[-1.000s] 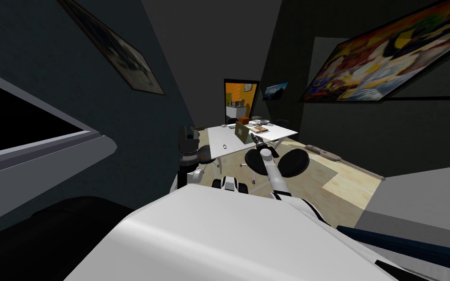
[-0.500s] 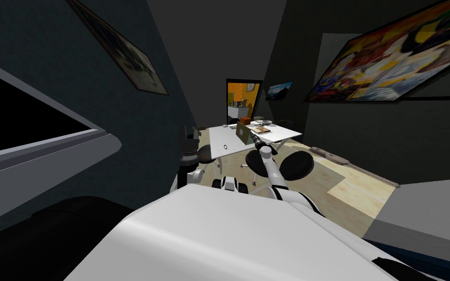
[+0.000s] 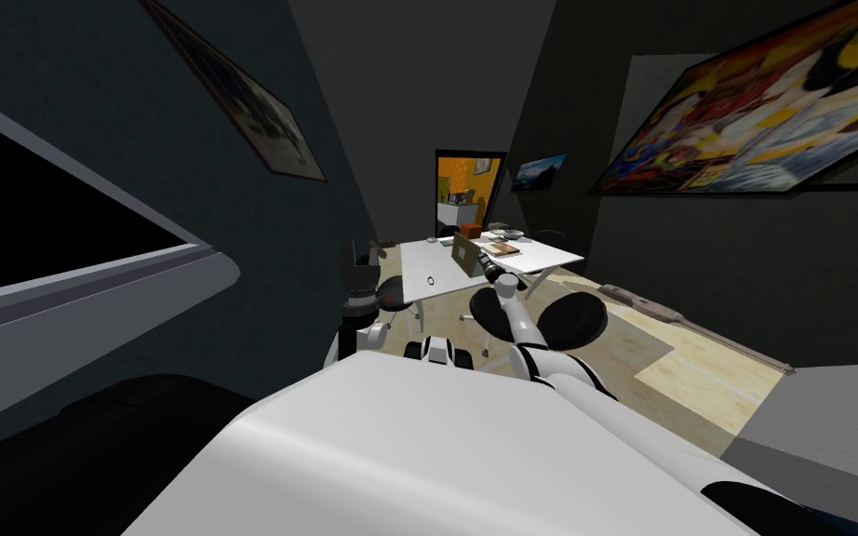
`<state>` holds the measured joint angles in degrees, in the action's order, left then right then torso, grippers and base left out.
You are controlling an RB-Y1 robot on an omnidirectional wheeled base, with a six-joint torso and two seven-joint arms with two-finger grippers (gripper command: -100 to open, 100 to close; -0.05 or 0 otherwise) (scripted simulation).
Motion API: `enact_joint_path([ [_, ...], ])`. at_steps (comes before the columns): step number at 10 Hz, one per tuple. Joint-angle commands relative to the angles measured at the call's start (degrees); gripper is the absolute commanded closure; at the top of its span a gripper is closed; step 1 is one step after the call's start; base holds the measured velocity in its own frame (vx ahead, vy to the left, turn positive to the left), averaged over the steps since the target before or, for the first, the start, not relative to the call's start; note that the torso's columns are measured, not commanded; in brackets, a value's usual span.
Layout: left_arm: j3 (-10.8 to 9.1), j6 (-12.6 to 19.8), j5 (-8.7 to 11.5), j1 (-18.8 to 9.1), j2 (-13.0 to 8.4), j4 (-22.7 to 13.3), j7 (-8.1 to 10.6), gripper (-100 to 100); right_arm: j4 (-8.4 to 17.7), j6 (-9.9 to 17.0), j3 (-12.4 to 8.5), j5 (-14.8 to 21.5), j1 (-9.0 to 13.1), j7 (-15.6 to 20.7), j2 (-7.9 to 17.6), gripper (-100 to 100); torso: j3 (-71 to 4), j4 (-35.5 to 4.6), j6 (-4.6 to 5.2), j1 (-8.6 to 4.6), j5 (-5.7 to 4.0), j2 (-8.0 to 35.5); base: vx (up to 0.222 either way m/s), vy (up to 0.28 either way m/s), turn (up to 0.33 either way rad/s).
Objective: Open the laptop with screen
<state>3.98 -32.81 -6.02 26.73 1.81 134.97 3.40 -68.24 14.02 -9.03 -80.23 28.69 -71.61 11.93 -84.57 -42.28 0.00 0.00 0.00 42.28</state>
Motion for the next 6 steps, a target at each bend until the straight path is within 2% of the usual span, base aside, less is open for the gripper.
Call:
enact_joint_path([
  [1,0.0,0.0,0.0,0.0,0.0,0.0,0.0,0,1.99,1.33,-0.27,-2.12,1.63,-2.47,0.58,-100,0.01,0.0,0.0,0.01,0.01,0.01,0.005,-0.013,0.033],
  [2,0.0,0.0,0.0,0.0,0.0,0.0,0.0,0,1.59,0.99,-0.19,-1.7,1.3,-1.79,0.43,-100,0.01,-0.01,0.0,0.02,0.01,0.02,0.003,-0.006,0.007],
  [3,0.0,0.0,0.0,0.0,0.0,0.0,0.0,0,2.55,1.62,-0.42,-1.64,2.43,-2.99,1.5,-100,0.02,-0.01,0.01,0.03,0.01,0.03,0.09,0.043,-0.01],
  [4,0.0,0.0,0.0,0.01,0.0,0.0,0.0,0,2.35,1.3,-0.36,-2.16,2.0,-1.95,0.96,-100,-0.13,0.05,-0.01,0.16,0.05,-0.23,0.058,0.028,-0.004],
  [5,0.0,0.0,0.0,0.01,0.0,0.01,0.0,0,2.44,1.37,-0.39,-2.22,2.1,-1.93,1.02,100,-0.07,0.05,-0.01,0.05,0.02,-0.09,0.009,0.005,0.008],
  [6,0.0,0.0,0.0,0.0,0.0,0.0,0.0,0,3.31,1.88,-0.36,-2.89,2.63,-3.87,1.67,100,0.02,0.05,0.04,-0.1,-0.05,0.04,0.009,-0.005,-0.018],
])
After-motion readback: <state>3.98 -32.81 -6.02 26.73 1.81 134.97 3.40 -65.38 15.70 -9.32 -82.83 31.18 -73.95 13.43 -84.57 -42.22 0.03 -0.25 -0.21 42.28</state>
